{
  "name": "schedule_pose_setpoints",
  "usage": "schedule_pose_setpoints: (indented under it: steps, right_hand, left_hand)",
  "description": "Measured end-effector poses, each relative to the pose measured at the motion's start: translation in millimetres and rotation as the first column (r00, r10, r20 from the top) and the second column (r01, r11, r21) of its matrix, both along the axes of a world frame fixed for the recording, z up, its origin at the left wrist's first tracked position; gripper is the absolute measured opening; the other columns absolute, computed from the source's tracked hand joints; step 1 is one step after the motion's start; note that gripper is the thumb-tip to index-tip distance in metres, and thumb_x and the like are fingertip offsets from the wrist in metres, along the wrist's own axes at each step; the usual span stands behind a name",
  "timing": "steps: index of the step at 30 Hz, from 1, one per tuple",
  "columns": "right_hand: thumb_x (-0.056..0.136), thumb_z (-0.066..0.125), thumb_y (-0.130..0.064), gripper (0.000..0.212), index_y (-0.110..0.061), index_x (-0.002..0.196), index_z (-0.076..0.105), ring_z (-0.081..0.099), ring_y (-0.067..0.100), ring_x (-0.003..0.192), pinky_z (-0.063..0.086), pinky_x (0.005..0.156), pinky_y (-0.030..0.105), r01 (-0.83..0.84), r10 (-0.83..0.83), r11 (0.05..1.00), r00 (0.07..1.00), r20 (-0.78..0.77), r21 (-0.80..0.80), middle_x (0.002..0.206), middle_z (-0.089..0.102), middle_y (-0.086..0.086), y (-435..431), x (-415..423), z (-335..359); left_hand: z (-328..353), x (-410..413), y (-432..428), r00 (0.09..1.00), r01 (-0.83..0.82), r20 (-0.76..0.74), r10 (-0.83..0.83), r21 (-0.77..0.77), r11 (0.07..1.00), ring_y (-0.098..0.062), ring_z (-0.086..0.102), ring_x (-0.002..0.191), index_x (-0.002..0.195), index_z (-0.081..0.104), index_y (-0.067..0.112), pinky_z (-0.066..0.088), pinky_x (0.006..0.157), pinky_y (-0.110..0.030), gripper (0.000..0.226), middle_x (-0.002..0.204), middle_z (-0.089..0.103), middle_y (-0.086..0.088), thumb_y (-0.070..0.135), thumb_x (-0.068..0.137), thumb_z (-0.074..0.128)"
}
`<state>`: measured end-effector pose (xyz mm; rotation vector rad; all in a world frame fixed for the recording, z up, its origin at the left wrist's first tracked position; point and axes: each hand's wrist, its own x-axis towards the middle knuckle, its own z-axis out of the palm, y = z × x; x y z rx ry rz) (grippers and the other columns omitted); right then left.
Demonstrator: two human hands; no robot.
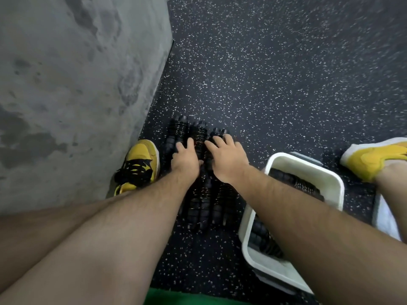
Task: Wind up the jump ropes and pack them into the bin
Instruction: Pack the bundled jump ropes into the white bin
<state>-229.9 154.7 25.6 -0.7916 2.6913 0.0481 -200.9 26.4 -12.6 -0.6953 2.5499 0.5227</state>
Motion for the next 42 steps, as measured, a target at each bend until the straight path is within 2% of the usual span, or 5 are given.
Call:
schedule_pose_setpoints:
  steps: [14, 26, 31, 35, 42]
  right_hand:
    - [0.086, 0.060, -0.027, 0.073, -0.026, 0.152, 0.029, 0.031, 0.029, 0.136, 0.038, 0.103, 0.040, 0.055, -0.061, 0.996, 0.995, -0.080, -0.068, 0.148, 0.041, 0.000, 19, 15, 29]
    - [0.079, 0.068, -0.042, 0.099, -0.025, 0.158, 0.011, 0.018, 0.028, 0.148, 0.029, 0.115, 0.045, 0.091, -0.119, 0.979, 0.981, -0.151, -0.184, 0.162, 0.019, 0.005, 93, 33, 100]
    - [0.072, 0.070, -0.044, 0.067, -0.019, 0.129, 0.045, 0.046, 0.027, 0.122, 0.031, 0.110, 0.040, 0.119, -0.142, 0.982, 0.978, -0.155, -0.146, 0.126, 0.051, 0.002, 157, 53, 117]
    - [0.068, 0.070, -0.051, 0.067, -0.019, 0.120, 0.044, 0.053, 0.029, 0.107, 0.038, 0.097, 0.041, 0.241, -0.246, 0.967, 0.968, -0.054, -0.083, 0.119, 0.049, 0.005, 198, 82, 106]
    - [0.070, 0.073, -0.054, 0.078, -0.018, 0.131, 0.039, 0.053, 0.030, 0.106, 0.047, 0.093, 0.043, 0.337, -0.333, 0.941, 0.940, 0.069, -0.042, 0.123, 0.051, 0.005, 220, 113, 54]
  left_hand:
    - [29, 7, 5, 0.980, -0.052, -0.195, 0.034, -0.086, 0.995, -0.036, 0.036, 0.129, 0.139, 0.036, 0.001, 0.037, 0.103, -0.045, 0.069, 0.139, 0.042, -0.019, 0.039, 0.089, 0.064]
    - [126, 39, 39, 0.636, 0.600, -0.544, -0.547, -0.096, 0.794, -0.024, 0.028, 0.129, 0.152, 0.031, 0.001, 0.028, 0.119, -0.045, 0.078, 0.140, 0.040, -0.013, 0.031, 0.089, 0.065]
    - [132, 52, 86, 0.526, 0.761, -0.517, -0.675, -0.068, 0.645, -0.028, 0.040, 0.126, 0.145, 0.041, 0.003, 0.036, 0.114, -0.047, 0.074, 0.132, 0.048, -0.010, 0.041, 0.084, 0.059]
    - [129, 53, 130, 0.518, 0.815, -0.395, -0.759, -0.041, 0.578, -0.026, 0.048, 0.105, 0.116, 0.052, 0.020, 0.041, 0.095, -0.040, 0.044, 0.104, 0.051, 0.002, 0.033, 0.077, 0.069]
    - [105, 50, 174, 0.329, 0.923, -0.075, -0.941, -0.185, 0.338, -0.025, 0.056, 0.103, 0.113, 0.049, 0.014, 0.042, 0.093, -0.036, 0.051, 0.112, 0.057, -0.003, 0.039, 0.075, 0.072]
